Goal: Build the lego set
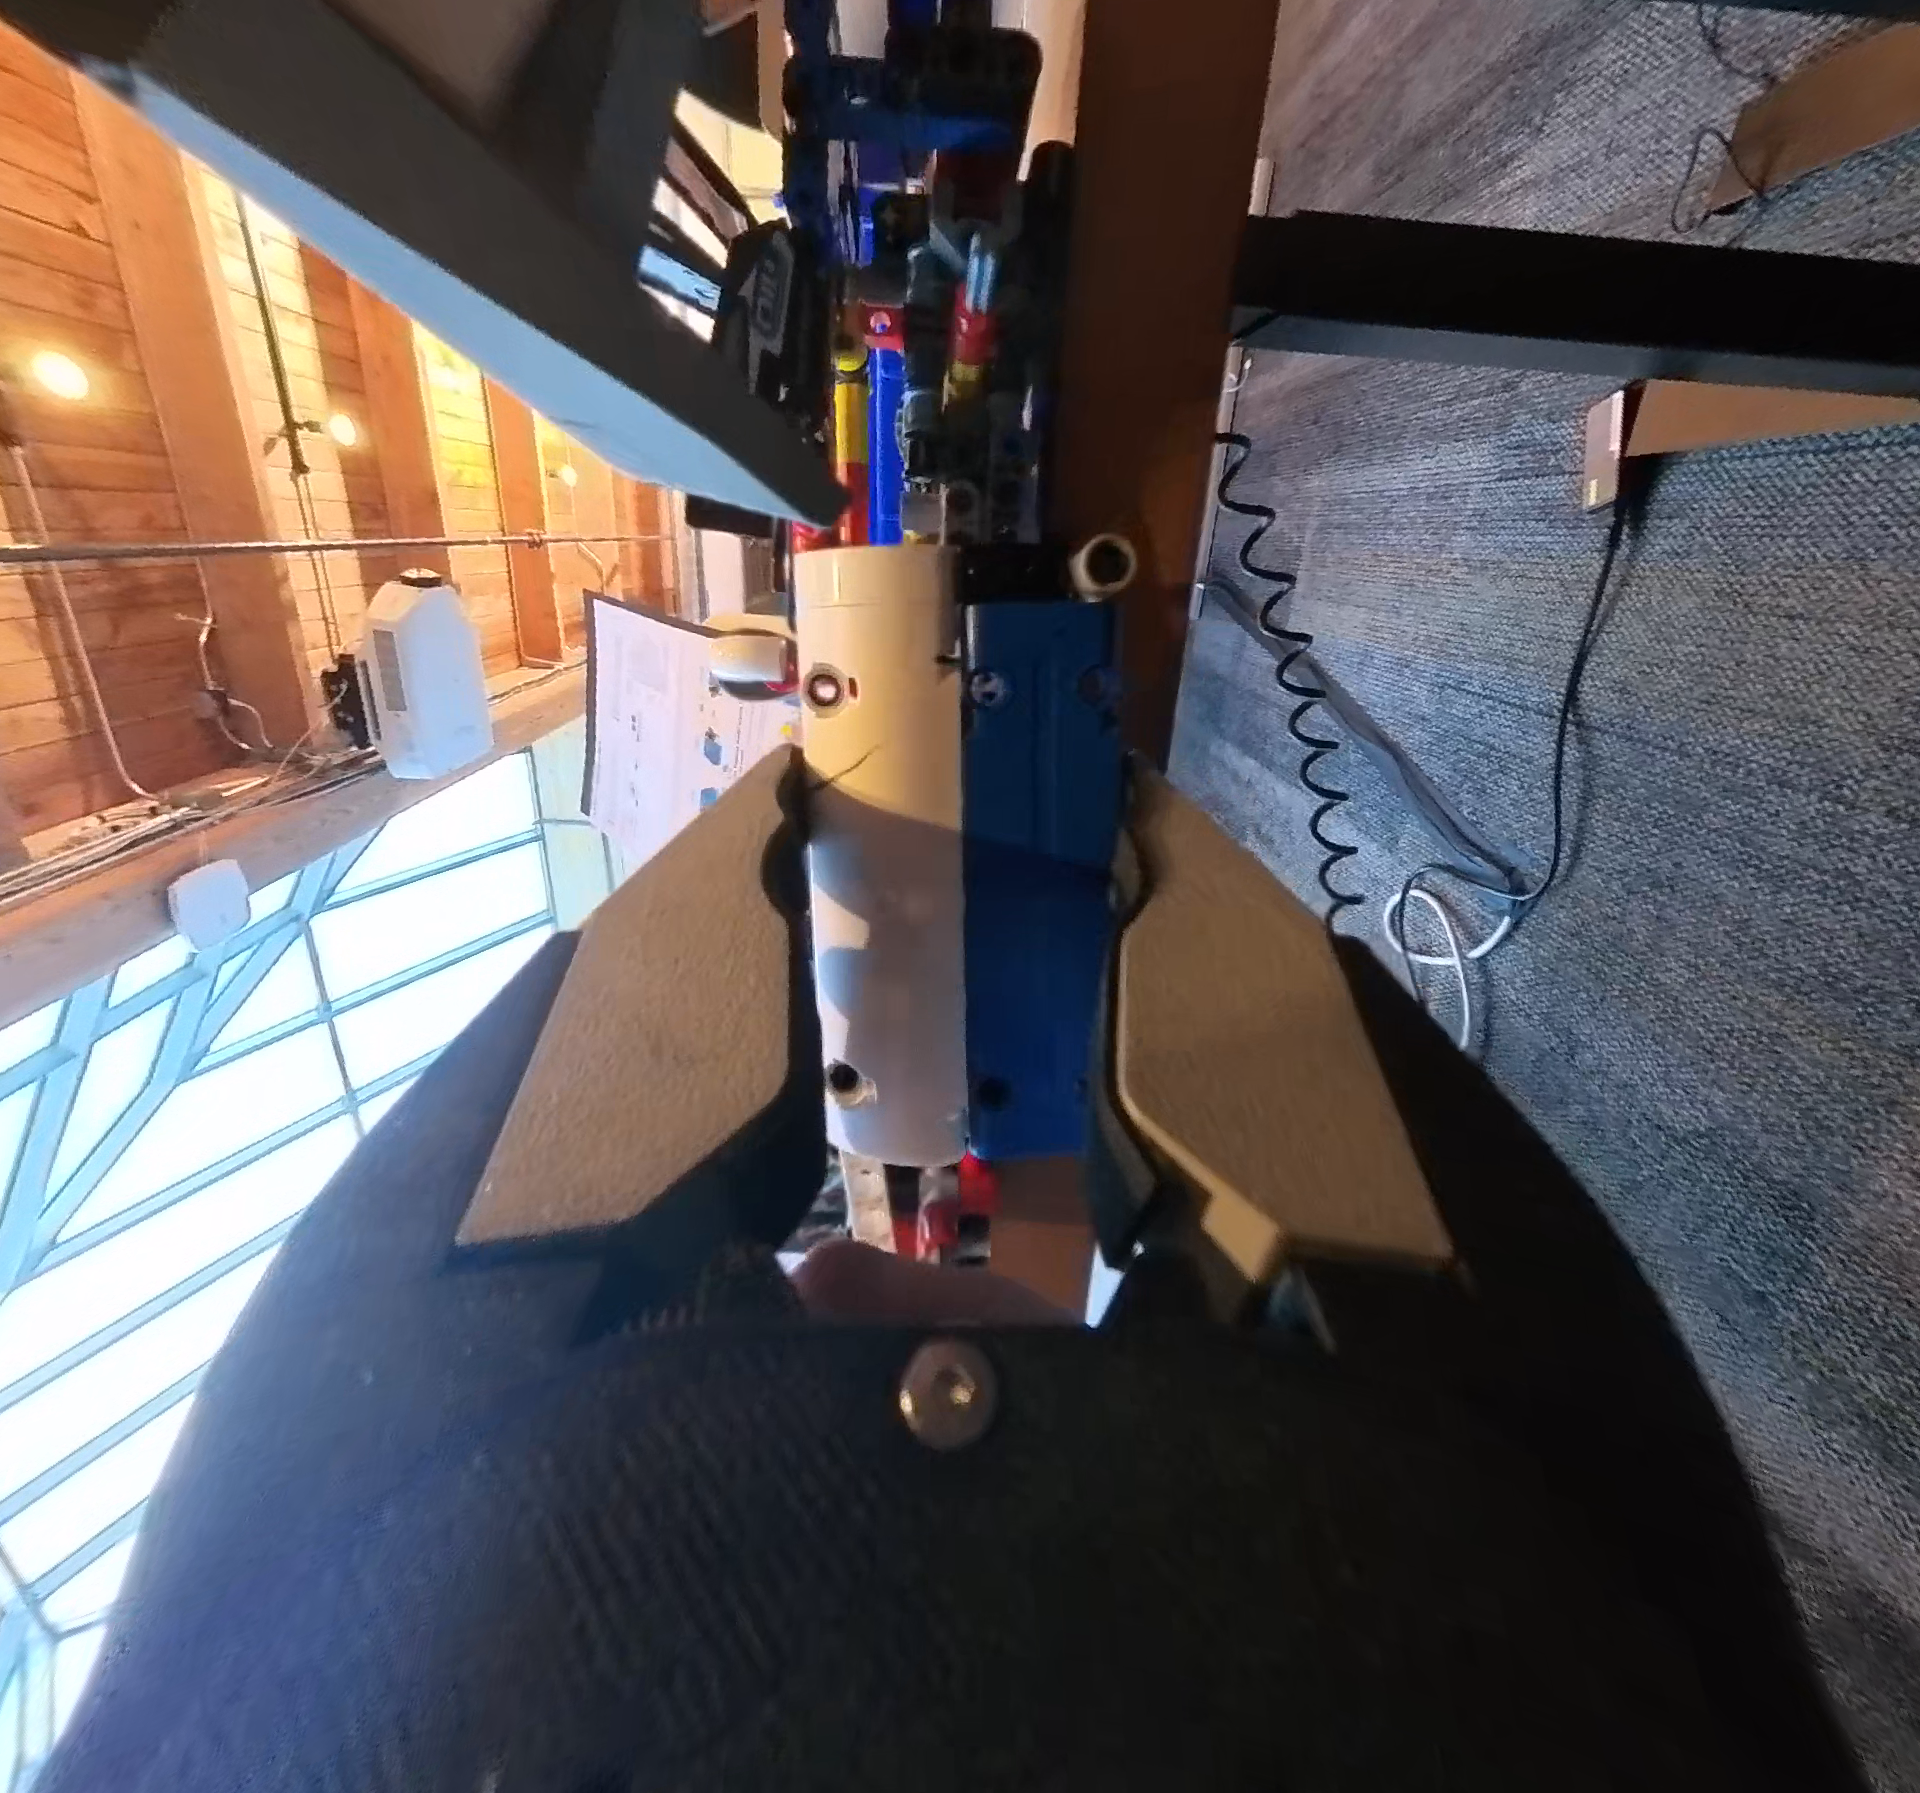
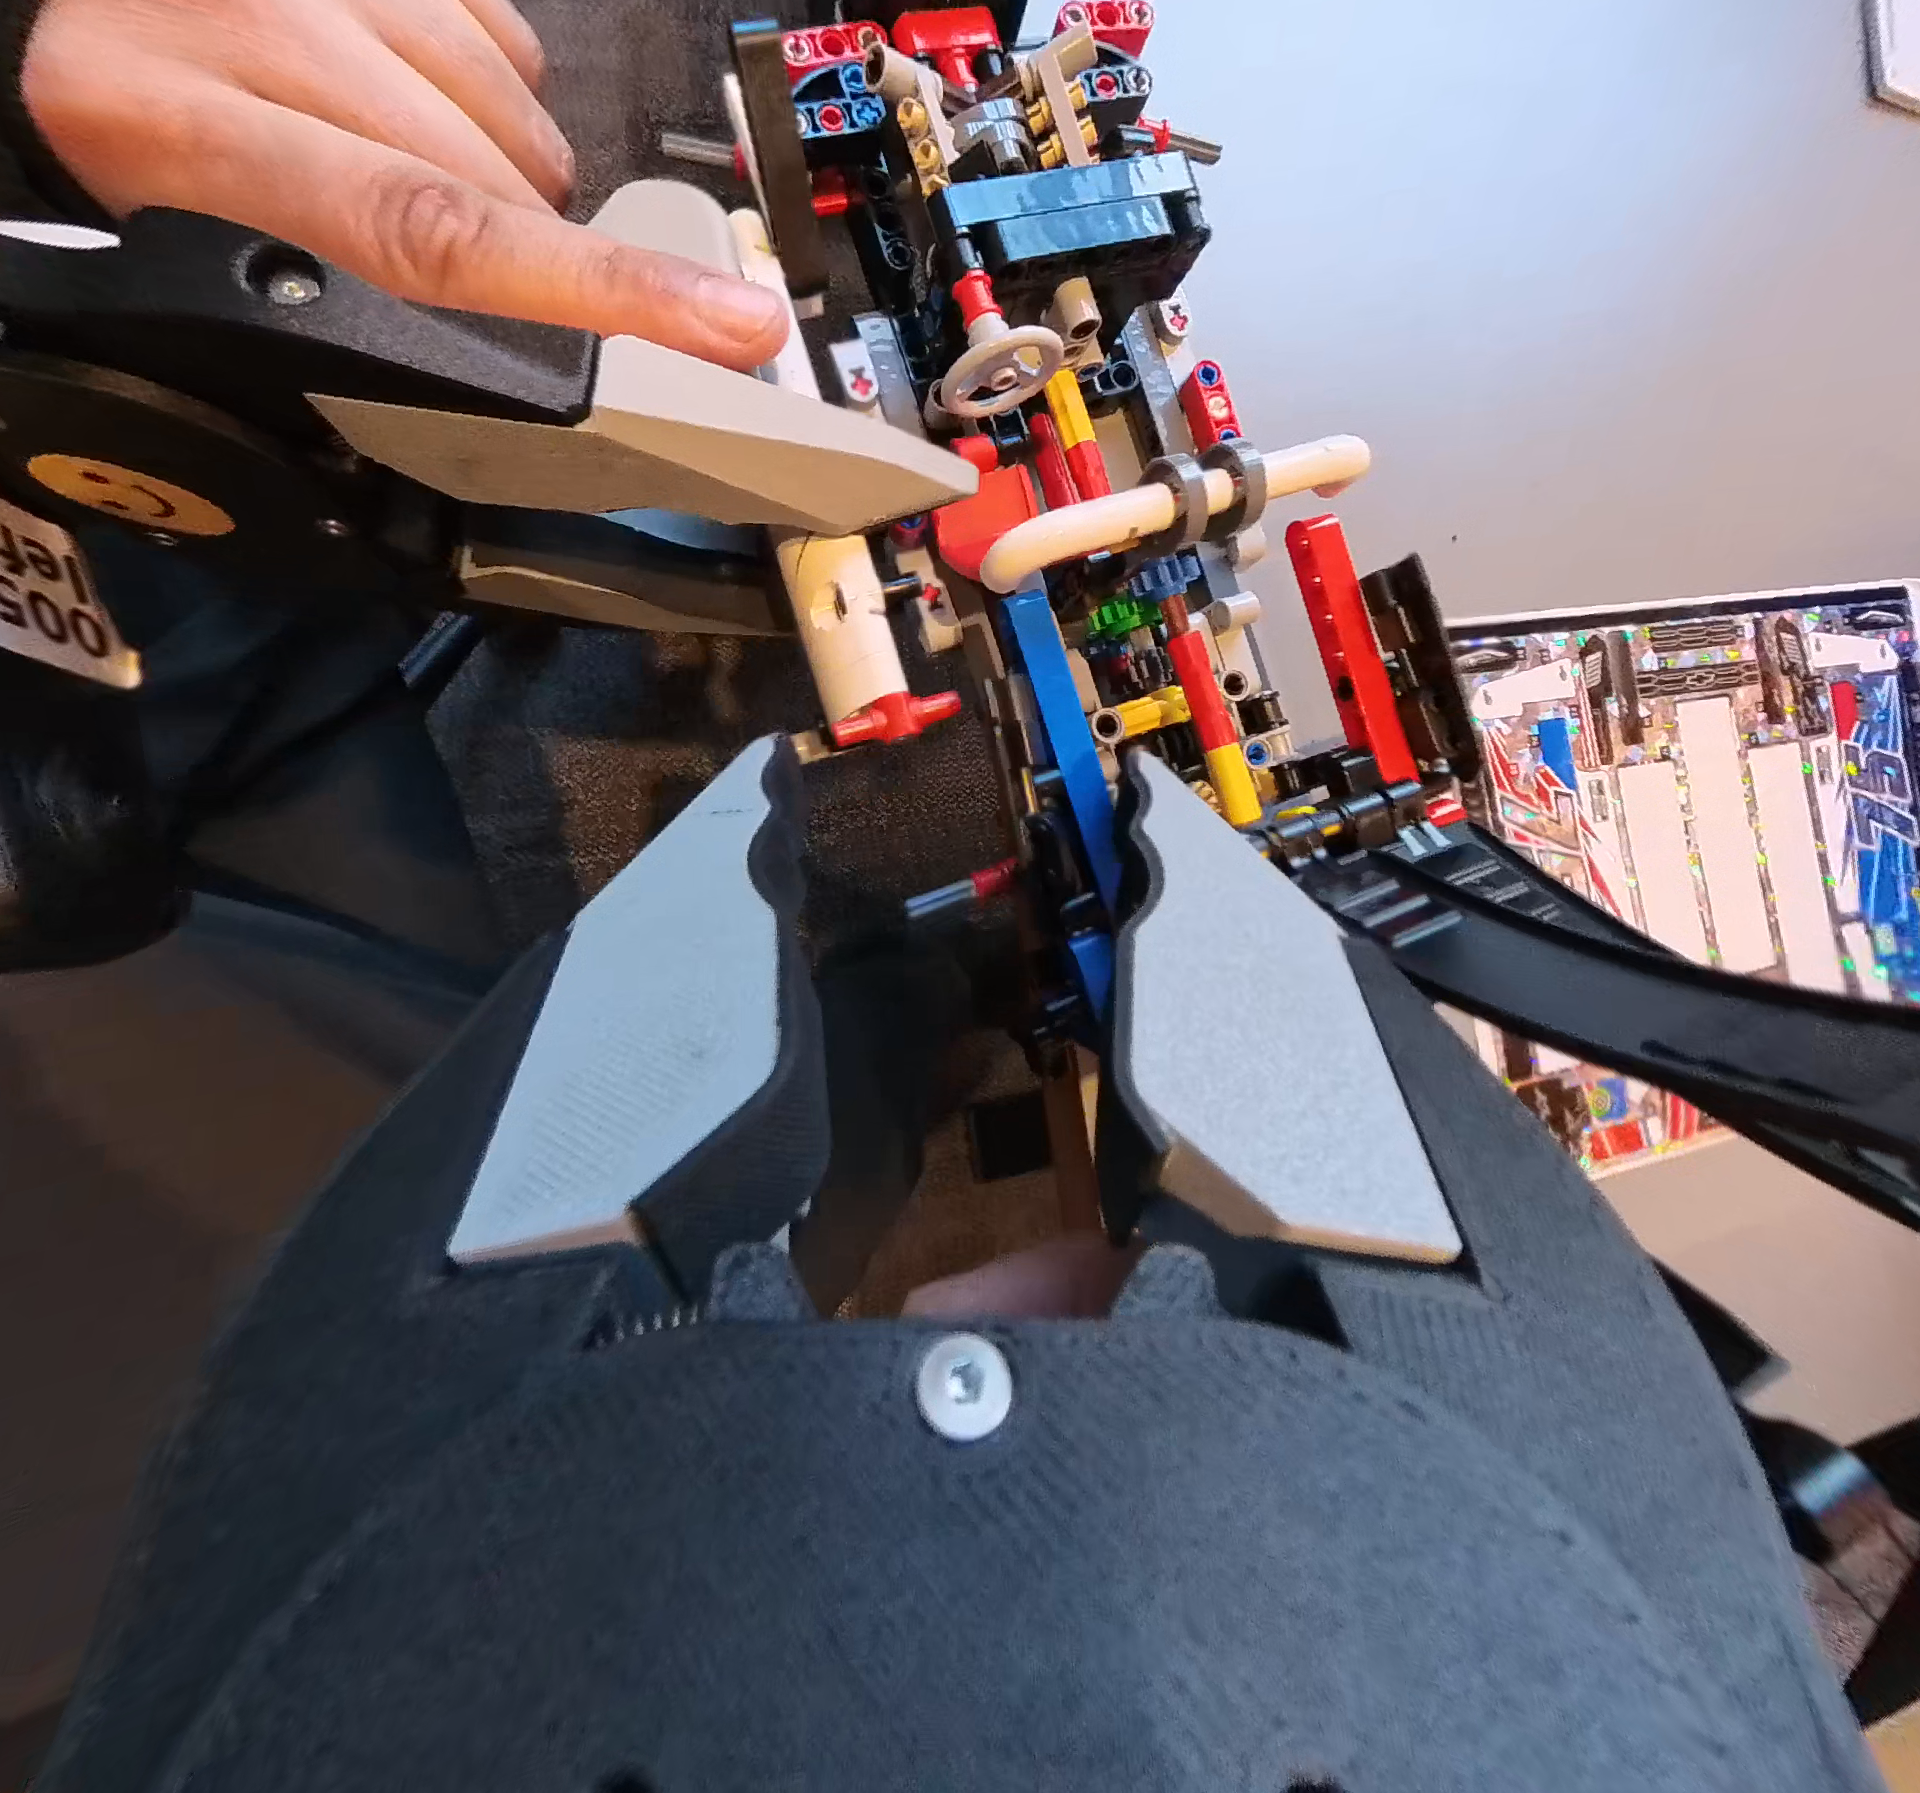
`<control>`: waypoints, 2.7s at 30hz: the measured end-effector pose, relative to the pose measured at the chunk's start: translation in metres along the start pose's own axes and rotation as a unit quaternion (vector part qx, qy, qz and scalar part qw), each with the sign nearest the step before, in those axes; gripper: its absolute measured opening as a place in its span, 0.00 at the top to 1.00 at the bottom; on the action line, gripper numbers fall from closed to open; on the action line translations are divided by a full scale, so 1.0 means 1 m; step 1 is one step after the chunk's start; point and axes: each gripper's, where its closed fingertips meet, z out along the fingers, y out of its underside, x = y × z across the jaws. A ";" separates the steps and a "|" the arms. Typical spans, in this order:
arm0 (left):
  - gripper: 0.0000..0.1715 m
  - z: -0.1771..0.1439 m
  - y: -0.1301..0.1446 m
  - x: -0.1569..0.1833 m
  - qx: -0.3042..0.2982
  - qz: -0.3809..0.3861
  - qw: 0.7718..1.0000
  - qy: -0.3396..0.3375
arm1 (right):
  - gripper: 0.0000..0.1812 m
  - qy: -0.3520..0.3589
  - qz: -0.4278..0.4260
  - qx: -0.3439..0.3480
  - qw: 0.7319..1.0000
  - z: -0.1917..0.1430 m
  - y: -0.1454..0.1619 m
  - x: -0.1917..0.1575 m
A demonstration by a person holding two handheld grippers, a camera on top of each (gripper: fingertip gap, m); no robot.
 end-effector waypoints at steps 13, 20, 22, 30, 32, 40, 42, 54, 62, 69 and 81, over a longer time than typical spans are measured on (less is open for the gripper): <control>0.68 0.016 -0.006 0.000 -0.001 0.016 1.000 0.001 | 0.74 0.025 -0.076 -0.020 0.997 0.004 0.005 0.009; 0.68 0.019 -0.004 0.001 -0.010 0.012 1.000 0.013 | 0.80 0.020 -0.082 -0.024 0.996 0.006 0.004 0.016; 0.68 0.019 -0.003 0.001 -0.011 0.015 1.000 0.013 | 0.80 0.023 -0.087 -0.030 0.996 0.006 0.004 0.016; 0.68 0.014 -0.005 0.001 -0.007 0.023 1.000 0.010 | 0.75 0.017 -0.094 -0.048 0.994 0.006 0.005 0.012; 0.68 0.014 -0.005 -0.003 -0.009 0.032 0.999 0.000 | 0.73 0.015 -0.092 -0.051 0.994 0.006 0.005 0.014; 0.68 0.016 -0.007 -0.008 -0.011 0.029 1.000 -0.005 | 0.72 -0.006 -0.091 -0.067 0.994 0.008 0.008 0.012; 0.68 0.017 -0.005 -0.008 -0.020 0.021 1.000 0.001 | 0.74 -0.009 -0.080 -0.070 0.994 0.007 0.006 0.011; 0.68 0.014 -0.004 0.003 -0.031 0.016 0.999 0.013 | 0.79 -0.015 -0.066 -0.067 0.995 0.004 0.005 0.007; 0.68 0.011 -0.006 0.001 -0.020 0.013 1.000 0.001 | 0.78 -0.016 -0.075 -0.072 0.994 0.005 0.006 0.008; 0.68 0.017 -0.002 -0.005 -0.018 0.013 1.000 -0.012 | 0.73 -0.006 -0.081 -0.080 0.993 0.006 0.006 0.011; 0.68 0.020 0.000 -0.006 -0.012 0.009 1.000 -0.013 | 0.80 0.016 -0.048 -0.112 0.992 0.006 0.010 0.018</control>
